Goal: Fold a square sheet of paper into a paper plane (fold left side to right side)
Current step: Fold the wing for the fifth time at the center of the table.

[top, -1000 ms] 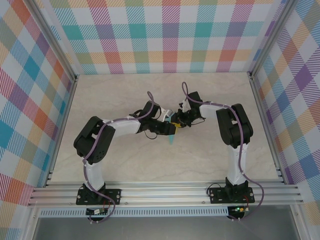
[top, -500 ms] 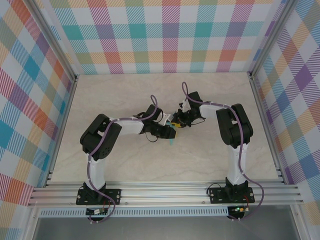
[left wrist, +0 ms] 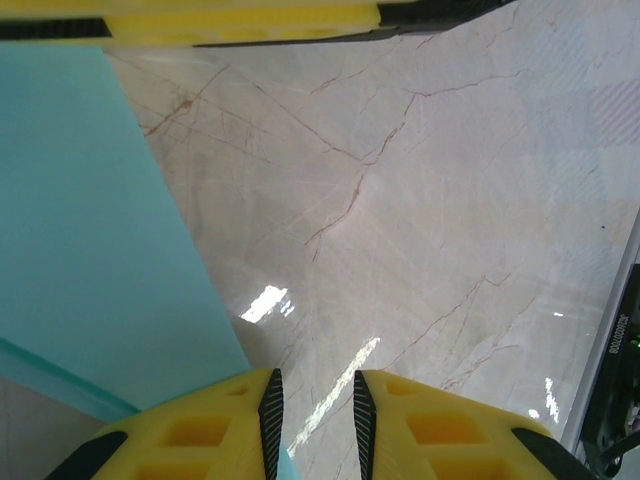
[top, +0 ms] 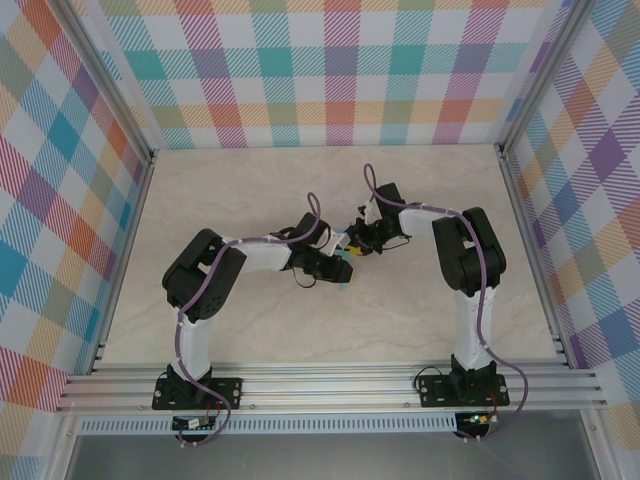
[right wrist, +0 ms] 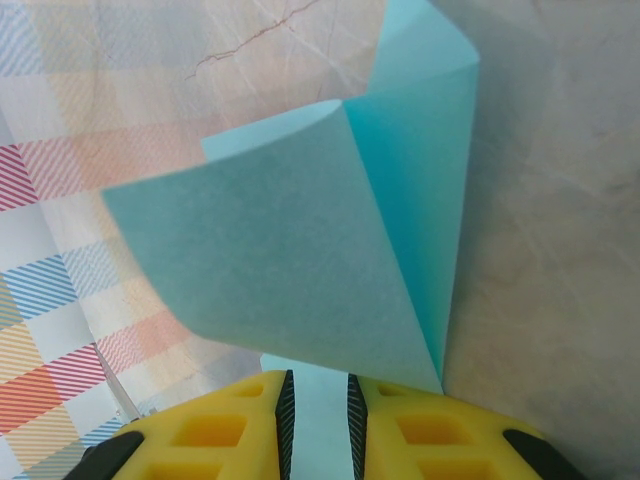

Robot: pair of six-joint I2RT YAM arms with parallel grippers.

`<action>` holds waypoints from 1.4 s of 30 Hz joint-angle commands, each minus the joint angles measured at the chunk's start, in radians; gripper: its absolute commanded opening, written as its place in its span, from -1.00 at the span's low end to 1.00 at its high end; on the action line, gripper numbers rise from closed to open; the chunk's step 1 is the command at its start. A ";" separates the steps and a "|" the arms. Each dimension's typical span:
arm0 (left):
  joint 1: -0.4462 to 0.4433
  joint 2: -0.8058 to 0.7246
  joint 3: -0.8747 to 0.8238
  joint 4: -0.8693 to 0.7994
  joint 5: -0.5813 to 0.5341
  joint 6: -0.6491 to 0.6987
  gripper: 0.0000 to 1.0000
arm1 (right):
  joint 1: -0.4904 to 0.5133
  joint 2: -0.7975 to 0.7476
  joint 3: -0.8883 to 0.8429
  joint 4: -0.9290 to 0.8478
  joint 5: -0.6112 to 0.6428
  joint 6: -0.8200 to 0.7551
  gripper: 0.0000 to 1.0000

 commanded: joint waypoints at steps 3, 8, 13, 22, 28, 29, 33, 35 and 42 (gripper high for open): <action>-0.038 0.012 0.009 -0.127 -0.007 0.049 -0.46 | 0.005 0.062 -0.011 -0.105 0.071 -0.004 -0.54; -0.055 -0.012 -0.012 -0.168 -0.021 0.075 -0.46 | 0.005 0.065 -0.010 -0.106 0.075 -0.002 -0.54; -0.075 -0.038 -0.024 -0.200 -0.026 0.092 -0.46 | 0.005 0.072 -0.005 -0.113 0.076 -0.002 -0.54; -0.123 -0.063 -0.042 -0.246 -0.042 0.097 -0.46 | 0.005 0.078 -0.001 -0.122 0.082 0.000 -0.54; -0.137 -0.074 -0.053 -0.247 -0.054 0.091 -0.46 | 0.007 0.091 0.014 -0.155 0.100 -0.006 -0.55; -0.139 -0.074 -0.051 -0.249 -0.056 0.091 -0.45 | 0.007 0.092 0.018 -0.162 0.107 -0.008 -0.55; -0.140 -0.078 -0.046 -0.251 -0.059 0.089 -0.44 | 0.016 0.097 0.049 -0.217 0.145 -0.026 -0.55; -0.140 -0.081 -0.046 -0.252 -0.060 0.089 -0.43 | 0.023 0.099 0.060 -0.237 0.165 -0.038 -0.55; -0.141 -0.079 -0.050 -0.250 -0.062 0.089 -0.43 | 0.041 0.098 0.080 -0.269 0.224 -0.052 -0.55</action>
